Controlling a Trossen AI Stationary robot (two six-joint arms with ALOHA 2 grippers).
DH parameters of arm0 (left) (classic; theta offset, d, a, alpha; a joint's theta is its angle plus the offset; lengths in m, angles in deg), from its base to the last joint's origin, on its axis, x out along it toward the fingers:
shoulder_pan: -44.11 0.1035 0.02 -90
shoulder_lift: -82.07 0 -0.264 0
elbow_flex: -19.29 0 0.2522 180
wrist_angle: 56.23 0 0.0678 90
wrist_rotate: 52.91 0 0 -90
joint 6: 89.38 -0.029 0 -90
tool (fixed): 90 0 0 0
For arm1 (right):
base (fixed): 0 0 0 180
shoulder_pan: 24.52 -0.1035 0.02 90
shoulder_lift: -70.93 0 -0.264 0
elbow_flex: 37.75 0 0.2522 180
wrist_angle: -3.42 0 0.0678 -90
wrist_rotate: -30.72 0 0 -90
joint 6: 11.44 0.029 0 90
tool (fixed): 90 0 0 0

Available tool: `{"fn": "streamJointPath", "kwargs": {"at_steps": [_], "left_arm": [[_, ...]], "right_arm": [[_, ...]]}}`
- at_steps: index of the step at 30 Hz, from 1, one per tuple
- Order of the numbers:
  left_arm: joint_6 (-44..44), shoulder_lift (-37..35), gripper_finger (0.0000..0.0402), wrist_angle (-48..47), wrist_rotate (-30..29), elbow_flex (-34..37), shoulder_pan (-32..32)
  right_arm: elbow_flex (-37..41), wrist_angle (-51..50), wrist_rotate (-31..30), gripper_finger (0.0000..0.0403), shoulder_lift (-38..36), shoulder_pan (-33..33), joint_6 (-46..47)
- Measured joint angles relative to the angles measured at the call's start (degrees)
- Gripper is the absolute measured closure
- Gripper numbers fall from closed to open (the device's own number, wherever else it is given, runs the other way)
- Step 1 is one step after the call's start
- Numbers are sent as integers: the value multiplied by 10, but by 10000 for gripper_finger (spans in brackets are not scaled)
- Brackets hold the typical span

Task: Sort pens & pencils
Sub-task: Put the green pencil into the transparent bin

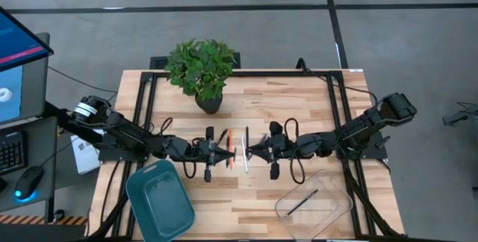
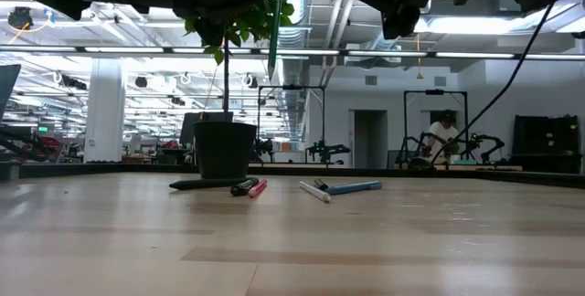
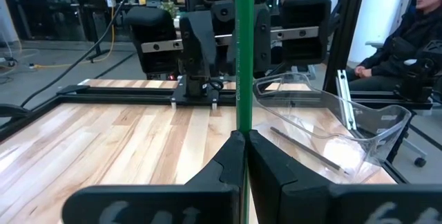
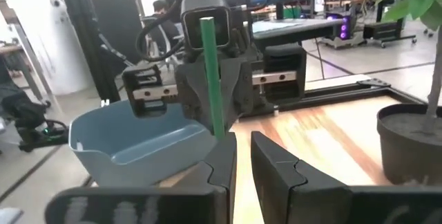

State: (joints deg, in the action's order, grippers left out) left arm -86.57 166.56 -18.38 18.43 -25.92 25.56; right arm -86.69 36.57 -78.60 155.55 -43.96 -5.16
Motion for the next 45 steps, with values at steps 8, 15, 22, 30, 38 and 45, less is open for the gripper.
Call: {"fn": "streamJointPath", "kwargs": {"at_steps": [8, 15, 22, 30, 38, 45], "left_arm": [[0, 0, 401, 0, 0, 0, 0], [0, 0, 401, -5, 0, 0, 0], [5, 0, 401, -7, 0, 0, 0], [5, 0, 401, -10, 0, 0, 0], [5, 0, 401, -12, 0, 0, 0], [5, 0, 401, -12, 0, 0, 0]], "right_arm": [[-33, -79, -2, 335, 0, -4, -3], [-92, -186, -2, 335, 0, -11, -3], [-99, -191, -4, 335, 0, -15, -7], [-99, -205, -3, 335, 0, -15, -8], [-99, -222, -3, 335, 0, -8, -6], [-99, -204, -4, 335, 0, 11, -3]]}}
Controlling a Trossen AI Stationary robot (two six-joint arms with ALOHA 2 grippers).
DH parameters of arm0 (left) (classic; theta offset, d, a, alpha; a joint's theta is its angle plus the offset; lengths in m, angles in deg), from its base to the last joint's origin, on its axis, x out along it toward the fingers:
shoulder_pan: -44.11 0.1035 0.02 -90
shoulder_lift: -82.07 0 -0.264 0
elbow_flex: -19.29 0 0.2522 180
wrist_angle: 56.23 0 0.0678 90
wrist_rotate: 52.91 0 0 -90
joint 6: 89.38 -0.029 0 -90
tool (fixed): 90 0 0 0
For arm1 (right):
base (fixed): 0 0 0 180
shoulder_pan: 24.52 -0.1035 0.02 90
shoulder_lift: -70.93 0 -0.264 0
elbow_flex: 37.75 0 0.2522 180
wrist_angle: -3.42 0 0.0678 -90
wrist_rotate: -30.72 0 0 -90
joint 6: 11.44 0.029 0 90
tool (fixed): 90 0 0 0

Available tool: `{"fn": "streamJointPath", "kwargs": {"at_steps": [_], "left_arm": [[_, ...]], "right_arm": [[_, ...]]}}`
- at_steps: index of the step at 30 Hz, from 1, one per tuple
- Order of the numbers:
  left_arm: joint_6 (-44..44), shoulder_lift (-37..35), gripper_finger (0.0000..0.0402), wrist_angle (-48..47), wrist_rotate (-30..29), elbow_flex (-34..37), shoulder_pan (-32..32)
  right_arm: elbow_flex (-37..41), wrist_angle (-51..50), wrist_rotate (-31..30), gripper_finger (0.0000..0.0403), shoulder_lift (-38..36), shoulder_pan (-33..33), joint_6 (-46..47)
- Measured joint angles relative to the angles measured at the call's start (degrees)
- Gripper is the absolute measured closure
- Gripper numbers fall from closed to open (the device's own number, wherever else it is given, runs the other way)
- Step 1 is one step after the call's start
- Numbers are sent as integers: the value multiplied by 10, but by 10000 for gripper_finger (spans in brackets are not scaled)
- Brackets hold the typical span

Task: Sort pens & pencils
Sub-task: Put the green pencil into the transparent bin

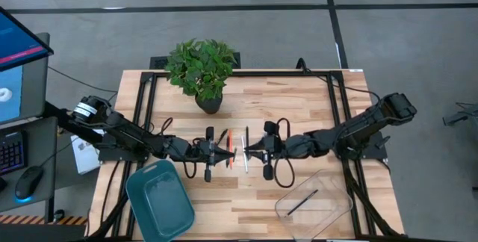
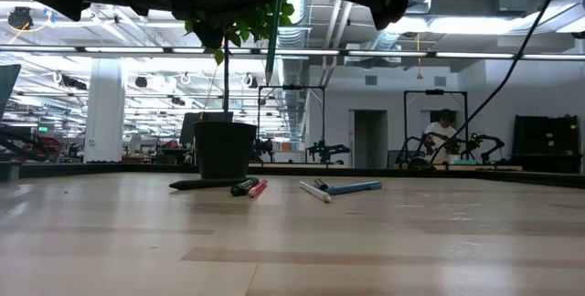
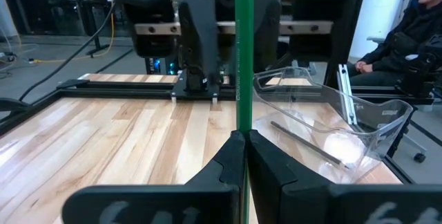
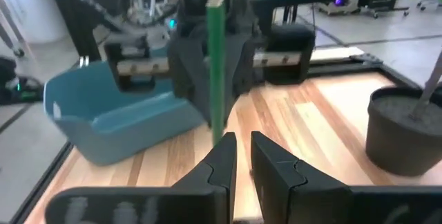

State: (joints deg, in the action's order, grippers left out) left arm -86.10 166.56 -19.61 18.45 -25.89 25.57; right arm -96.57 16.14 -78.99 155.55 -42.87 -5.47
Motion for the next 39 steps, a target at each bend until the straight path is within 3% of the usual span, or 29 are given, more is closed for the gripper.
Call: {"fn": "streamJointPath", "kwargs": {"at_steps": [3, 10, 17, 25, 31, 39], "left_arm": [[0, 0, 401, 0, 0, 0, 0], [0, 0, 401, 0, 0, 0, 0], [0, 0, 401, -9, 0, 0, 0], [0, 0, 401, -9, -1, 0, 0], [0, 0, 401, -9, -1, 0, 0], [0, 0, 401, -9, -1, 0, 0]], "right_arm": [[0, 16, 11, 335, 0, 10, 0], [0, 103, 149, 335, 0, -12, -44], [0, 156, 177, 336, 0, -31, -93], [0, 155, 200, 326, 0, -40, -61], [0, 115, 212, 286, 0, -40, -49], [0, 95, 189, 194, 0, -25, -91]]}}
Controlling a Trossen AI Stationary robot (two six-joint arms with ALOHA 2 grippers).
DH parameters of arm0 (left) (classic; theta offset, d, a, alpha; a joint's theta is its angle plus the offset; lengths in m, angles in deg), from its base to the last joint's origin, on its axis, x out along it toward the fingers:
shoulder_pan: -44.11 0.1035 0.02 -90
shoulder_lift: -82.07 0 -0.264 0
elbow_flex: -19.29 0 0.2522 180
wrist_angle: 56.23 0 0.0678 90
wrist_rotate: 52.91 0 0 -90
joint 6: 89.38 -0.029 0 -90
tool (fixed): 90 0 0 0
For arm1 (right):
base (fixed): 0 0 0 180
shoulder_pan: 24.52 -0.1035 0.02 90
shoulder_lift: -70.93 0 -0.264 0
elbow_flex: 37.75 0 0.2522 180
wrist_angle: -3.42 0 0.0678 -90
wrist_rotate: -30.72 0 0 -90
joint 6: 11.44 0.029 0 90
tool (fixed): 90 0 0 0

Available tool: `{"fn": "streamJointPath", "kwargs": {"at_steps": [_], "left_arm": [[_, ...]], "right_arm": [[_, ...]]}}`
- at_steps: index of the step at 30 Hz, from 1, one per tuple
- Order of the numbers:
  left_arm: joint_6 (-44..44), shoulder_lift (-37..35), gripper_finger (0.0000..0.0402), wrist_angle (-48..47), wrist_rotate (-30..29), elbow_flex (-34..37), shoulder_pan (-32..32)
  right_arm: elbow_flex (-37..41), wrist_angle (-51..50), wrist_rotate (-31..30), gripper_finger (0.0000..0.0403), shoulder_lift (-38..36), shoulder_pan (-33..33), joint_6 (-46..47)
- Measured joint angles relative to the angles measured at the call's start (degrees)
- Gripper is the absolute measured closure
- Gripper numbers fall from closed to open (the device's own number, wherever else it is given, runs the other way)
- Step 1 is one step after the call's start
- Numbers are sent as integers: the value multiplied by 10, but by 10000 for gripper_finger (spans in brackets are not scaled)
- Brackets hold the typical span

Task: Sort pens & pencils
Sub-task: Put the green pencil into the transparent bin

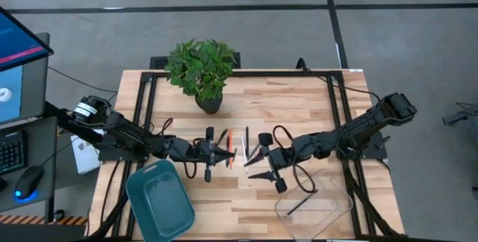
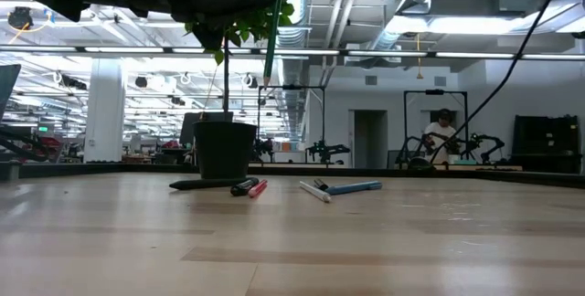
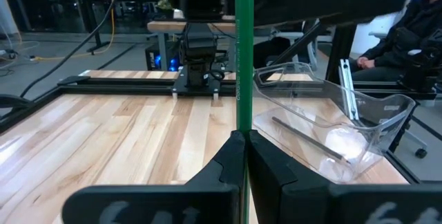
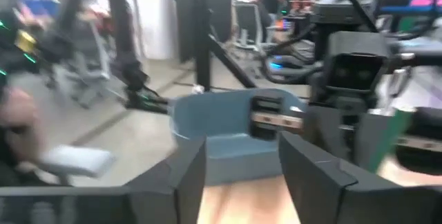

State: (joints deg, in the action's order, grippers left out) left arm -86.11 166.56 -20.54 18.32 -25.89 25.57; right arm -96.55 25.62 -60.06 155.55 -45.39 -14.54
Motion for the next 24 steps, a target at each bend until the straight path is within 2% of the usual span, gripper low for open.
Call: {"fn": "streamJointPath", "kwargs": {"at_steps": [5, 9, 14, 24], "left_arm": [[0, 0, 401, 0, -2, 0, 0], [0, 0, 401, 0, -30, 0, 0], [0, 0, 401, 3, -33, 0, 0], [-4, 0, 401, 5, -30, 0, 0]], "right_arm": [[0, -18, -61, 163, 0, 5, -34], [0, -20, -91, 159, 0, 8, -43], [0, -38, -157, 159, 0, 8, -55], [0, -13, -175, 159, 0, 29, -59]]}}
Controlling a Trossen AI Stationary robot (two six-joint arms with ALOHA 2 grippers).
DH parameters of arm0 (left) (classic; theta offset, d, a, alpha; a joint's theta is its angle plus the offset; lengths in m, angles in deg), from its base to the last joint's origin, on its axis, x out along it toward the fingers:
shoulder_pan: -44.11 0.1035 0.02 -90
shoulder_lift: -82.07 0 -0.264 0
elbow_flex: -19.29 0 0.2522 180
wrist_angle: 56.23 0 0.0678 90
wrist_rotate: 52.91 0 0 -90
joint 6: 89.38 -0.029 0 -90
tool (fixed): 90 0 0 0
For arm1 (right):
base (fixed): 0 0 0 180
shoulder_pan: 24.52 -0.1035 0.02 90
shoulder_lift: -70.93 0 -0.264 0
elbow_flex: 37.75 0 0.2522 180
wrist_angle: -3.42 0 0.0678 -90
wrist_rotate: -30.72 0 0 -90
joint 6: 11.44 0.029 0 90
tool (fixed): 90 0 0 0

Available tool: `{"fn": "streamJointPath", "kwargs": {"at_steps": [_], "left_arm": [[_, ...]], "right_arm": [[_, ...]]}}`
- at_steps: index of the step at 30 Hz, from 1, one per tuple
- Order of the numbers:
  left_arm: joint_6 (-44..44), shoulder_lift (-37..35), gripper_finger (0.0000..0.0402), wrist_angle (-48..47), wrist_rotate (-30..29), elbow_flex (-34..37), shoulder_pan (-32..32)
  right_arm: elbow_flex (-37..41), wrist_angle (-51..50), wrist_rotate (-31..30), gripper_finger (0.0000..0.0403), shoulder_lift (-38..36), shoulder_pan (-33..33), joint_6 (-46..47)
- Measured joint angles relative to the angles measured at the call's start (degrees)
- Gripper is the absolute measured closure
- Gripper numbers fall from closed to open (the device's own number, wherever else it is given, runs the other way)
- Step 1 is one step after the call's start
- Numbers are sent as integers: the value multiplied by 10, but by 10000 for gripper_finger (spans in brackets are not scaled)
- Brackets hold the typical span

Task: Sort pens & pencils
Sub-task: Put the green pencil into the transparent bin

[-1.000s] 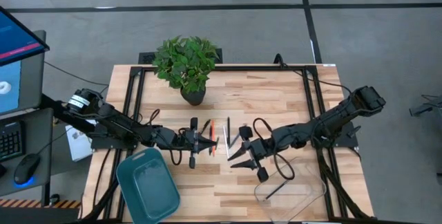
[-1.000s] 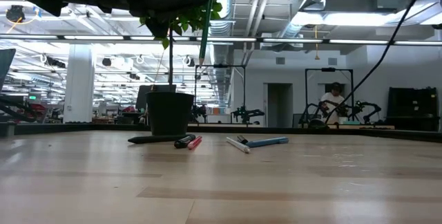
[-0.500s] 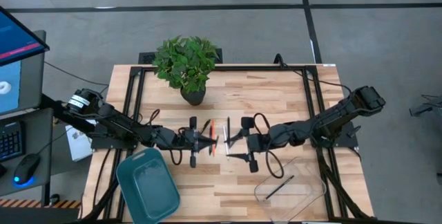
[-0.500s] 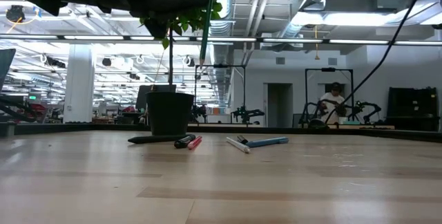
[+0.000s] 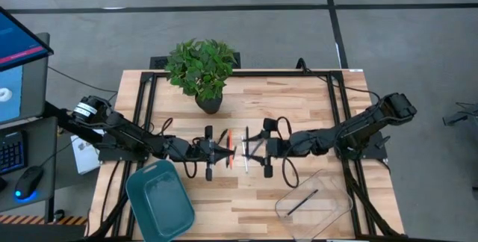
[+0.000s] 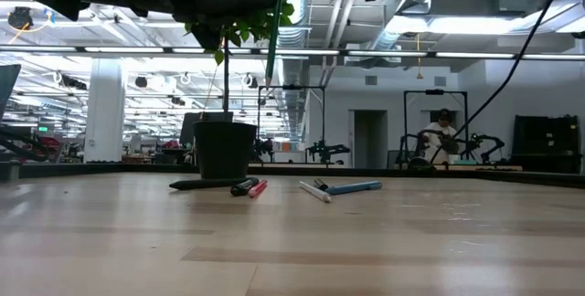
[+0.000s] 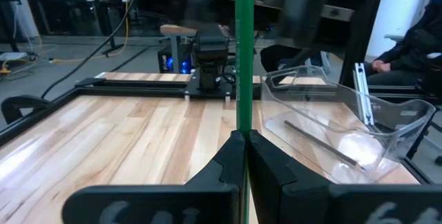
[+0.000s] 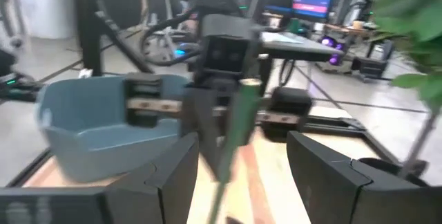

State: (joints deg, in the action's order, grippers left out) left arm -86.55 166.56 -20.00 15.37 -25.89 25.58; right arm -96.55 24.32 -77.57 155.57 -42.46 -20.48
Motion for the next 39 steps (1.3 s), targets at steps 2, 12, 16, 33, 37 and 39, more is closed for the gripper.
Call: {"fn": "streamJointPath", "kwargs": {"at_steps": [2, 12, 16, 33, 37, 39], "left_arm": [[0, 0, 401, 0, 0, 0, 0], [-11, 0, 401, 7, 1, 0, 0], [-13, 0, 401, 10, 1, 0, 0], [-5, 0, 401, 28, 37, 0, 22], [-17, 0, 401, 36, 55, -5, 22], [-23, 0, 401, 34, 55, -10, 22]], "right_arm": [[0, 12, 0, 158, 8, 8, 0], [0, 31, 35, 159, 10, 17, 0], [0, 34, 41, 159, 10, 17, 1], [0, 44, 64, 159, 10, 34, 6], [0, 44, 65, 159, 10, 39, 6], [0, 48, 65, 159, 10, 39, 6]]}}
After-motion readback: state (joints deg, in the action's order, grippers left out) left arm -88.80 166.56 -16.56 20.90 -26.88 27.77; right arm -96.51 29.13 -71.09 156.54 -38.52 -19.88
